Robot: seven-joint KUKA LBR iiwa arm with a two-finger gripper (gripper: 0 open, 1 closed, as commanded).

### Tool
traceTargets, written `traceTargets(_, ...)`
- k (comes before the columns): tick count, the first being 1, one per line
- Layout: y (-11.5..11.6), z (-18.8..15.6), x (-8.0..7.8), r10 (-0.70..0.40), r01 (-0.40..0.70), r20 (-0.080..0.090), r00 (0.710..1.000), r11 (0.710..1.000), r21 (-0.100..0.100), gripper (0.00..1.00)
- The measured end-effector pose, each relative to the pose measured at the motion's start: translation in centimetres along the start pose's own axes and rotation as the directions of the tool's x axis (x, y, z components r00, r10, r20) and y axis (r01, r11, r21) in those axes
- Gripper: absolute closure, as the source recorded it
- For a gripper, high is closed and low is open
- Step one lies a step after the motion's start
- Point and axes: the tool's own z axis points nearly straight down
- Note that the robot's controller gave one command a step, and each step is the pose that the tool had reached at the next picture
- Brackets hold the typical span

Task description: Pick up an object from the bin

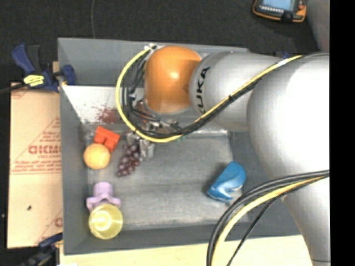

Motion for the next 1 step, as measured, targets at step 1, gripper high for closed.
traceTargets(1,0.02,-2.79,0.13,0.001,-0.001,-0.007,1.0,1.0,-0.002,1.0)
